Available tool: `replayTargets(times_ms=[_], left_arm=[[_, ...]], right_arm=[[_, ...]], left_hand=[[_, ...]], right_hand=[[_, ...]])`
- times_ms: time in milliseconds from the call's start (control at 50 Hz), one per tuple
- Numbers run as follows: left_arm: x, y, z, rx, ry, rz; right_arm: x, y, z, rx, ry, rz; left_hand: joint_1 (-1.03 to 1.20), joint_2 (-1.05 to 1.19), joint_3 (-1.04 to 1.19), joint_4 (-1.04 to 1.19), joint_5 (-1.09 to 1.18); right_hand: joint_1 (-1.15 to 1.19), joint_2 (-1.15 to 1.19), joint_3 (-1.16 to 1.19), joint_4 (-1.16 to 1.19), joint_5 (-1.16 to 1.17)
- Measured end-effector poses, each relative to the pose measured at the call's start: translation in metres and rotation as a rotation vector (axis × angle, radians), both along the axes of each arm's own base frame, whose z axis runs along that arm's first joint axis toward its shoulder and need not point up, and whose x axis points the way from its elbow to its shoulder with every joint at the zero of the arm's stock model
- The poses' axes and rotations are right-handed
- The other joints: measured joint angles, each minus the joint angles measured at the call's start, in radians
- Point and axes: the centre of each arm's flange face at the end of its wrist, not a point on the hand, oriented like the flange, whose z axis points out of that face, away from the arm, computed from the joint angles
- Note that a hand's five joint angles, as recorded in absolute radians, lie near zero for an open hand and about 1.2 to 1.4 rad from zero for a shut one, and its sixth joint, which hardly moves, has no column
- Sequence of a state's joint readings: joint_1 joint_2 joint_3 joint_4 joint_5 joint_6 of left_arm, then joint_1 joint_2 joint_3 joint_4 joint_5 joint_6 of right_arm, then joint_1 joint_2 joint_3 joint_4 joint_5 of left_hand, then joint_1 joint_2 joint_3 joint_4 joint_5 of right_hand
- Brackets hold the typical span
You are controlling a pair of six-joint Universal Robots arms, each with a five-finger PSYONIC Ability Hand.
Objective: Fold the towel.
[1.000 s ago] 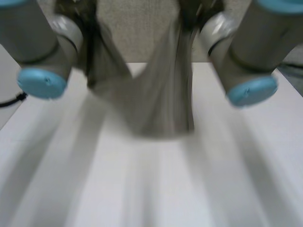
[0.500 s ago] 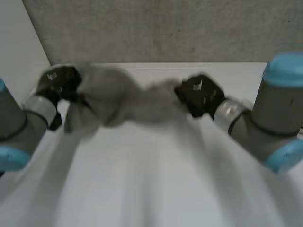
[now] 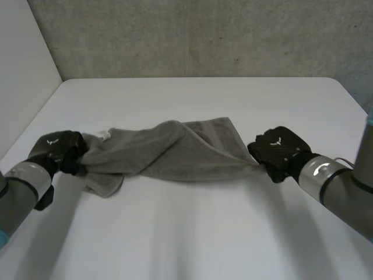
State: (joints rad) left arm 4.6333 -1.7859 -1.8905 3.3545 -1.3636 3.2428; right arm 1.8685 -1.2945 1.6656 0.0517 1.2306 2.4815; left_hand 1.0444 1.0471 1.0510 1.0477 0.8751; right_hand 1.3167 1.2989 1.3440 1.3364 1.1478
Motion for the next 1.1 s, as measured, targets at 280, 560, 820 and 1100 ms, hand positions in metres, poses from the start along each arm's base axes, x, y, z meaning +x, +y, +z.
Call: replayTargets(times_ms=[280, 560, 820, 1100], left_arm=[[-0.015, 0.054, 0.033, 0.013, 0.057, -0.186], [-0.021, -0.018, 0.077, -0.136, 0.042, -0.188], [-0.072, -0.107, 0.018, 0.001, 0.001, -0.247], [-0.091, -0.126, -0.018, 0.047, -0.192, -0.235]], right_arm=[[-0.030, 0.018, 0.011, 0.118, 0.218, 0.107], [-0.023, -0.005, 0.026, 0.087, 0.010, -0.001], [-0.024, -0.004, -0.001, 0.110, 0.009, -0.017], [-0.024, -0.005, -0.010, 0.130, 0.015, -0.019]], left_hand=[[-0.744, -0.741, -0.737, -0.735, -0.772], [-0.760, -0.765, -0.766, -0.758, -0.800], [-0.760, -0.765, -0.766, -0.757, -0.797], [-0.760, -0.765, -0.766, -0.757, -0.797]], right_hand=[[-0.853, -0.824, -0.872, -0.859, -0.883], [-0.890, -0.851, -0.915, -0.913, -0.933], [-0.890, -0.851, -0.915, -0.913, -0.932], [-0.890, -0.851, -0.915, -0.913, -0.932]])
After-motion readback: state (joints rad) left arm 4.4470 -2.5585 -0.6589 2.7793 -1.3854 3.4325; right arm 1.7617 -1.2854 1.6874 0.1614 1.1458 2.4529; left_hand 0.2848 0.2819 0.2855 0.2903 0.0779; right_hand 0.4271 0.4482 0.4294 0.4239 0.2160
